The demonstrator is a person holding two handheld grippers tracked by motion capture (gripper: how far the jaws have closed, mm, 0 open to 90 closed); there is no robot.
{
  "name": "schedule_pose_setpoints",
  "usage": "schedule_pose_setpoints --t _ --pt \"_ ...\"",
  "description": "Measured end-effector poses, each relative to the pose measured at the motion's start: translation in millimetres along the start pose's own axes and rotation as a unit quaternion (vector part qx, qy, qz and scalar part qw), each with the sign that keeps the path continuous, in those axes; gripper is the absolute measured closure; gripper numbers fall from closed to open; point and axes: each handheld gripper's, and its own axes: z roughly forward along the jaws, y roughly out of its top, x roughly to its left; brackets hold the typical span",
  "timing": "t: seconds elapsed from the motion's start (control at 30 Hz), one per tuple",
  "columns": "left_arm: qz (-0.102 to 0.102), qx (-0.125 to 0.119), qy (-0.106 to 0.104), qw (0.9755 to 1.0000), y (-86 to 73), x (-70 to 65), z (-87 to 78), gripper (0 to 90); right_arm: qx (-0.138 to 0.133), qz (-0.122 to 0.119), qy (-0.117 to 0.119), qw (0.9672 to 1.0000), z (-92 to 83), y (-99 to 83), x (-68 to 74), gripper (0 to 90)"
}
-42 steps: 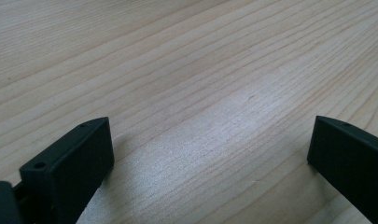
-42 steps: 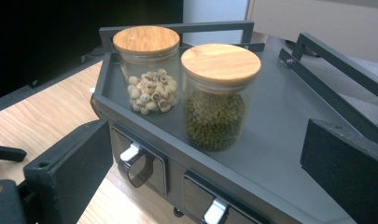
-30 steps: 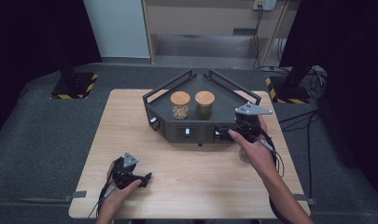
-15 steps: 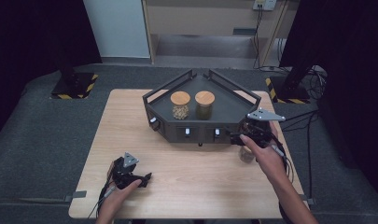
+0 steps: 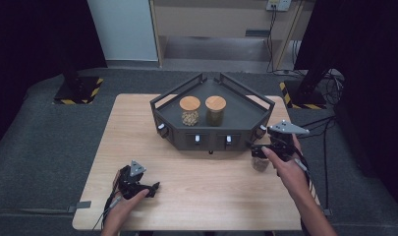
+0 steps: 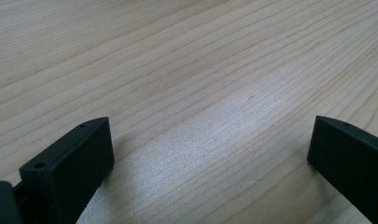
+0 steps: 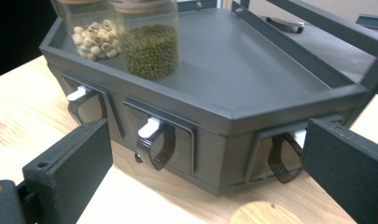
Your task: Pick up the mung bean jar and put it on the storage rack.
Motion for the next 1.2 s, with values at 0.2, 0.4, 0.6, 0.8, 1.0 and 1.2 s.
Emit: schedule_pose_setpoints --t 0.2,0.4,0.6,0.8,1.0,1.2 --pt "0.000 0.000 0.000 1.0000 0.0 0.0 0.0 0.0 0.004 0.009 -0.006 0.9999 -4.2 -11.2 -7.4 2.2" --pt "0.000 0.000 0.000 1.0000 0.0 0.0 0.0 0.0 0.006 0.018 -0.009 0.9998 -7.6 -20.9 -12.8 2.1" --pt "0.000 0.000 0.000 1.0000 0.0 -0.1 0.0 0.0 0.006 0.024 -0.011 0.9996 -9.4 -28.0 -16.2 2.1" --pt "0.000 0.000 0.000 1.0000 0.0 -0.1 0.0 0.0 0.009 0.026 -0.013 0.9995 -11.5 -33.8 -18.8 2.0" --pt "0.000 0.000 0.000 1.0000 0.1 -0.1 0.0 0.0 0.011 0.030 -0.016 0.9994 -13.2 -39.6 -21.6 2.0" --pt "0.000 0.000 0.000 1.0000 0.0 -0.1 0.0 0.0 0.012 0.034 -0.017 0.9992 -14.0 -44.8 -23.5 2.0"
